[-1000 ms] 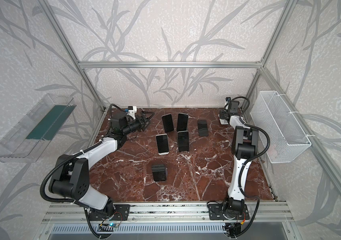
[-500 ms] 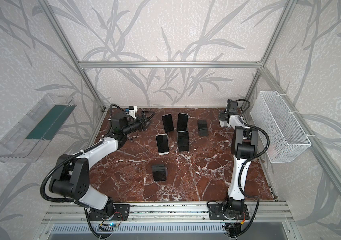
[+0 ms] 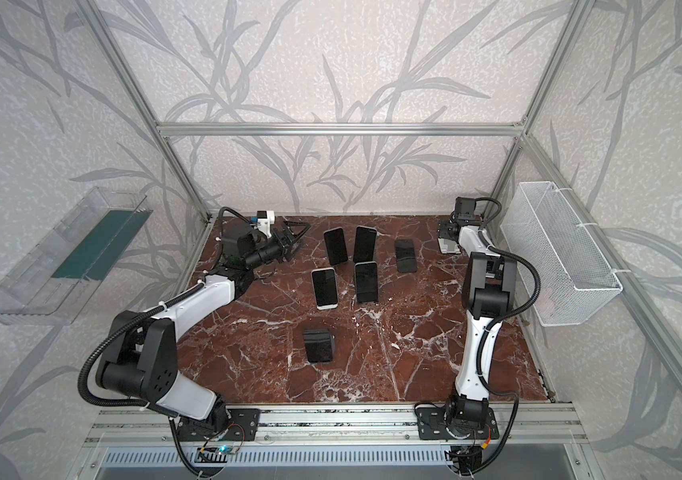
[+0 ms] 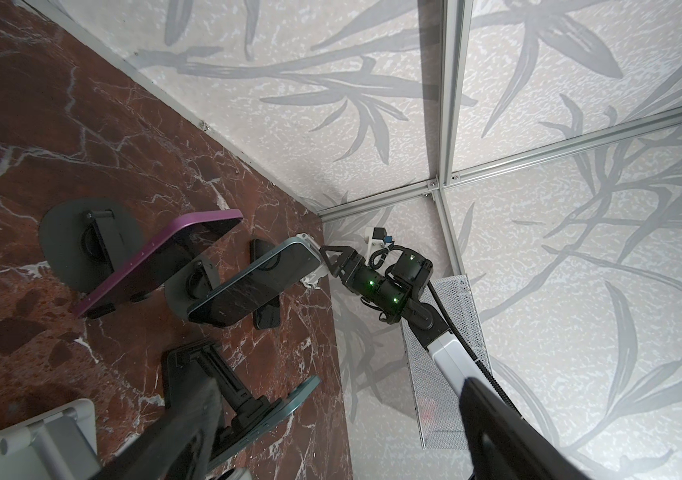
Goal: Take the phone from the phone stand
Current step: 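Lower the white stand onto the table in the far corner and open the right gripper, then move the right gripper back toward the standing phones nearer the robot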
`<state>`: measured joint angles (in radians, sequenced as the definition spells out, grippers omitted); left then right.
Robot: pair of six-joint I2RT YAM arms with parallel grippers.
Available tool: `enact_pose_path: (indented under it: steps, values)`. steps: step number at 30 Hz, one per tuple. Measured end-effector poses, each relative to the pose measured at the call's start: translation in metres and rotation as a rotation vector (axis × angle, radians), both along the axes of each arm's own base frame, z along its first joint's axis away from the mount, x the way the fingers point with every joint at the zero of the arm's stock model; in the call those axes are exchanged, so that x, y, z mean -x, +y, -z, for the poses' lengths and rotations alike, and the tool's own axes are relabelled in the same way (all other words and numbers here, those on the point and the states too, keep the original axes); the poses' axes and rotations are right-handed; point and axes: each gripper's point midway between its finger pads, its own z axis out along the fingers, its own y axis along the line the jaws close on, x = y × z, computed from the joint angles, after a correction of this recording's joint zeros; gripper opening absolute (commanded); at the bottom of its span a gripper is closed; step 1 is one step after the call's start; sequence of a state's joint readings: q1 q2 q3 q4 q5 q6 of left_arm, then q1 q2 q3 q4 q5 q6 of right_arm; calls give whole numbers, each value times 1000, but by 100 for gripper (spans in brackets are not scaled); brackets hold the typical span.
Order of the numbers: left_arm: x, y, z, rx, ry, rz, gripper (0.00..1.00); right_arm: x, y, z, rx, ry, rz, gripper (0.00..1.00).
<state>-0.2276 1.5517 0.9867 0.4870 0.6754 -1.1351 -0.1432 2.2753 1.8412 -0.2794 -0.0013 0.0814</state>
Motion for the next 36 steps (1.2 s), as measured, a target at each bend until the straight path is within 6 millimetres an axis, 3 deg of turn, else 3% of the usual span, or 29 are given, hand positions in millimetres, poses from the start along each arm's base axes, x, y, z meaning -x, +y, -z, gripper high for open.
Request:
enact_pose_path:
  steps: [9,14,18,24,29,36]
  values:
    - [0,0,-1,0,-1,1,91,-6,1,0,-14,-5,-12,63]
    - [1,0,-1,1,-2,3,90,-8,16,0,-22,-6,-45,62]
    - [1,0,-1,1,-2,4,90,-9,32,0,-10,1,-76,77]
    - [2,0,-2,-6,-8,6,91,-6,40,-5,-5,11,-45,83]
    - [3,1,-6,-14,-26,2,91,4,34,-36,-17,-11,61,90]
    - [4,4,-4,-50,-30,-13,91,42,30,-128,-4,-143,155,93]
